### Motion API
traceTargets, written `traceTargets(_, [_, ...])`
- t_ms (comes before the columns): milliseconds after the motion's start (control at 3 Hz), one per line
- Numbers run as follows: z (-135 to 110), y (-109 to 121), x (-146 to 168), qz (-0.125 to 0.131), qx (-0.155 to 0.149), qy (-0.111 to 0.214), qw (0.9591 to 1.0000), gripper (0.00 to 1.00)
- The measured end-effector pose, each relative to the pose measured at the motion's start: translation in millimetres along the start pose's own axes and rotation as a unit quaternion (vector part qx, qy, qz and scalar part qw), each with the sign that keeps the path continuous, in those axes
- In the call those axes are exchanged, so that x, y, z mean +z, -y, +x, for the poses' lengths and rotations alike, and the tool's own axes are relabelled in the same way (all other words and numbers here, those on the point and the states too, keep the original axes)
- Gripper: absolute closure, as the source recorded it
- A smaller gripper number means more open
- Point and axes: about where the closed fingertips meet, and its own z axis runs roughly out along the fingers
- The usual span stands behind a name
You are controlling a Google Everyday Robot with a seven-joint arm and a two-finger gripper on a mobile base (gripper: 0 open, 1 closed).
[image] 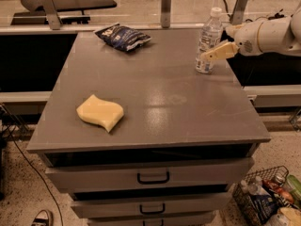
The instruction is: Move blue plastic bottle near blue chip bag
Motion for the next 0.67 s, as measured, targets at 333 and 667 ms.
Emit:
traceTargets(333, [-1.5, -2.6, 9.9, -0.026, 0.033, 0.022, 0.9989, 0.40])
traceTargets(667, [-7.1, -4.7, 10.8, -0.042, 0.048, 0.042, 0.9971, 0.63])
